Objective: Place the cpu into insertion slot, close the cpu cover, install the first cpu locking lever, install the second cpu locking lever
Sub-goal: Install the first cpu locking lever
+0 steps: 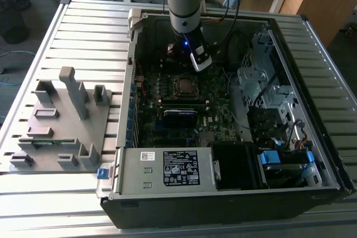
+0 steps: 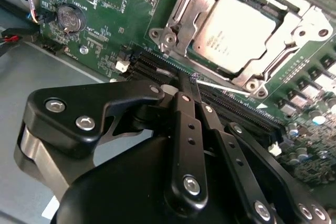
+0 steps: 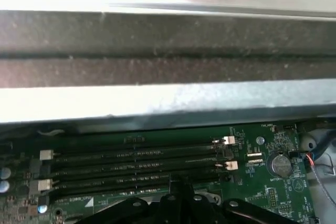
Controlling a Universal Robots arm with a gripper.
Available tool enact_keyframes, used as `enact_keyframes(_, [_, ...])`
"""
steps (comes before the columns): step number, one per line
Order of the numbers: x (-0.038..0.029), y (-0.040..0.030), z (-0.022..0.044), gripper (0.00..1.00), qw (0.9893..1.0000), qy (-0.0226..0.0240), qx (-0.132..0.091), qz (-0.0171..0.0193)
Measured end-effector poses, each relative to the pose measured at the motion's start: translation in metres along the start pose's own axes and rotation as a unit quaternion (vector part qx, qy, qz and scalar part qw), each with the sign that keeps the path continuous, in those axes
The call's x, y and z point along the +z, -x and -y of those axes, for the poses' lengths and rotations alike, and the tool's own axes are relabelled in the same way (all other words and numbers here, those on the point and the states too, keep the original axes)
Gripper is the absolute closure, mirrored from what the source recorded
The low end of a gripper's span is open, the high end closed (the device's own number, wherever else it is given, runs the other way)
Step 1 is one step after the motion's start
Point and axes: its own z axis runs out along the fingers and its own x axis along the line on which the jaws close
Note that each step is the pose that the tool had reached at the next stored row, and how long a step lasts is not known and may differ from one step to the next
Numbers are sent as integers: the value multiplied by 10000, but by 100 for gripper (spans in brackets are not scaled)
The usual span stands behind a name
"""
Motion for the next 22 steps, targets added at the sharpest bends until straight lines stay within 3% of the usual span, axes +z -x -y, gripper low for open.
enact_keyframes(4, [-2, -10, 0, 90, 9999, 42, 140, 28])
enact_keyframes(12, [-6, -25, 2, 90, 9987, 17, 503, 120])
enact_keyframes(16, [-10, -51, 3, 90, 9978, 51, 647, 149])
enact_keyframes(22, [-8, -67, 5, 90, 9973, 48, 709, 175])
